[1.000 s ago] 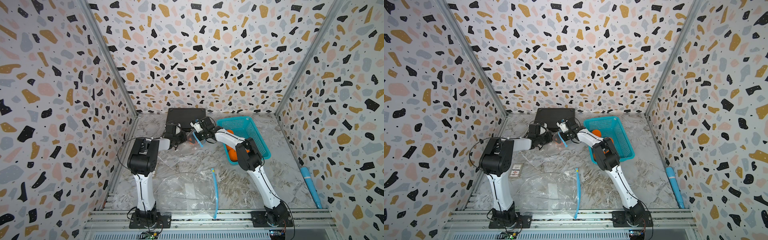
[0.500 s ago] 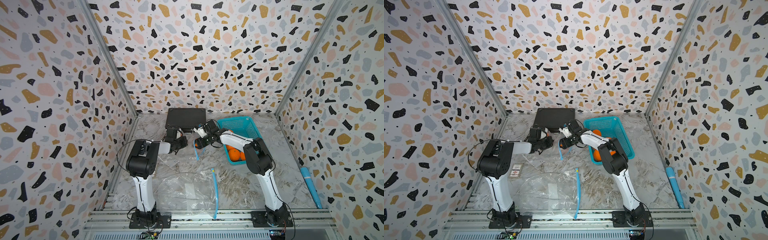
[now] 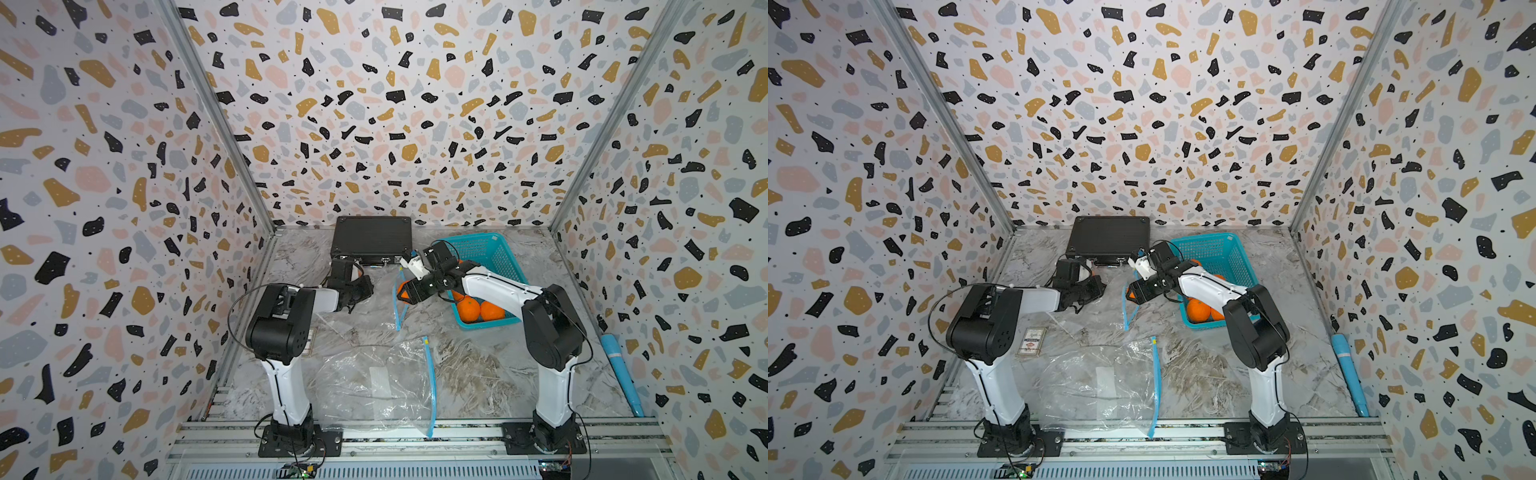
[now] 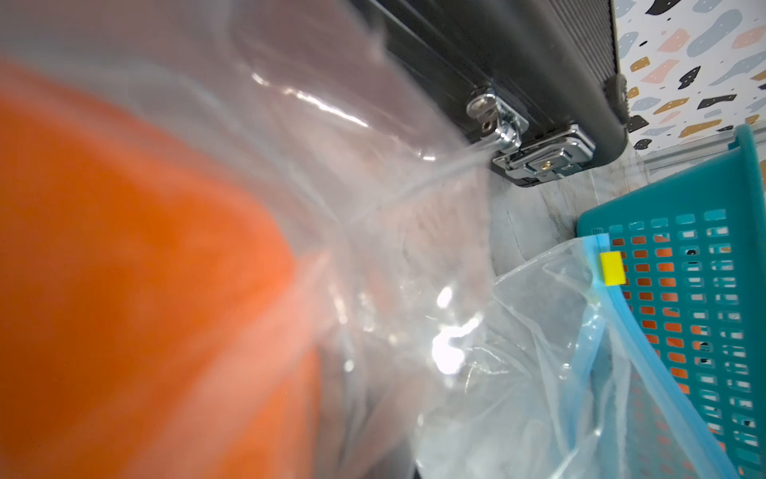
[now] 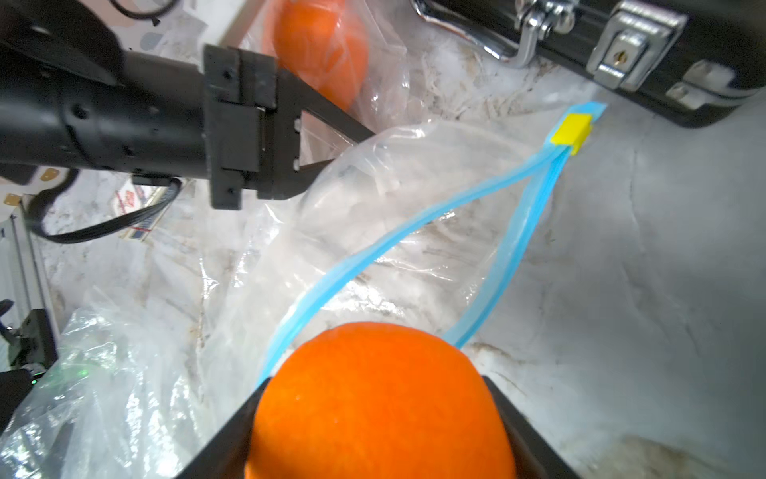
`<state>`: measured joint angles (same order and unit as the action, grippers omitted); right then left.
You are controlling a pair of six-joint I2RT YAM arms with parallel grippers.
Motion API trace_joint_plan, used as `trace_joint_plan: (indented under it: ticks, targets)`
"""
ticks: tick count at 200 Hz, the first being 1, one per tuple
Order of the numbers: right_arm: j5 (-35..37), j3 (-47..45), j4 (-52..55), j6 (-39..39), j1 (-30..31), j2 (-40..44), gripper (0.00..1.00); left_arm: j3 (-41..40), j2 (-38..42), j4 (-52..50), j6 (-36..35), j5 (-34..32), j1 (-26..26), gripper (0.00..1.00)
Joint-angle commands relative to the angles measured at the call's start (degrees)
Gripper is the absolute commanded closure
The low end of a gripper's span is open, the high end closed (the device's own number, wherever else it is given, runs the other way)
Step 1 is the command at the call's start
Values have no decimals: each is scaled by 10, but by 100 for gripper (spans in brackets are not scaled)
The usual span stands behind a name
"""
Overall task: Open the zip-top bag and take out the orange
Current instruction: Pick up the orange from the zipper food storage bag, then place the orange in the basket.
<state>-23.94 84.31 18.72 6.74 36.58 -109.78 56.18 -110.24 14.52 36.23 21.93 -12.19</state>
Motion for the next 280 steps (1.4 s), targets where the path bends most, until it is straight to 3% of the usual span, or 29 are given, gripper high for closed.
trace_joint_plan:
  ticks: [1, 5, 12, 26, 43, 46, 48, 76, 122, 145, 190, 248, 280]
  targets:
    - [22, -4, 22, 8, -6, 69, 39, -4, 24, -9, 14, 5, -5, 100]
    - [22, -6, 21, 8, -9, 74, 40, -6, 27, -6, 16, 6, -6, 99]
    - [22, -4, 26, 9, -14, 80, 39, -12, 34, 0, 22, 6, -9, 76]
    - [22, 9, 50, 7, -29, 82, 40, -17, 53, 3, 24, 8, -16, 55]
    - [19, 16, 51, 10, -54, 83, 40, -22, 90, -9, 24, -14, -27, 18]
    - [18, 18, 54, 10, -59, 84, 40, -22, 97, -12, 24, -17, -29, 3]
    - [17, 20, 56, 10, -62, 85, 40, -21, 102, -15, 24, -18, -31, 0]
    - [5, 29, 50, 15, -107, 85, 40, -13, 157, -38, 18, -22, -48, 1]
    - [146, 103, 97, 48, -202, 15, 40, -43, 228, 35, 16, 5, -113, 1]
    - [111, 178, 119, 65, -247, -71, 41, -27, 208, 37, 9, -3, -143, 1]
    - [150, 285, 163, 64, -276, -182, 41, -2, 144, 51, 5, 3, -160, 1]
    - [138, 271, 154, 68, -281, -214, 39, 10, 127, 13, 4, -11, -163, 1]
    - [126, 252, 138, 77, -285, -221, 22, 15, 155, -28, -9, -31, -163, 1]
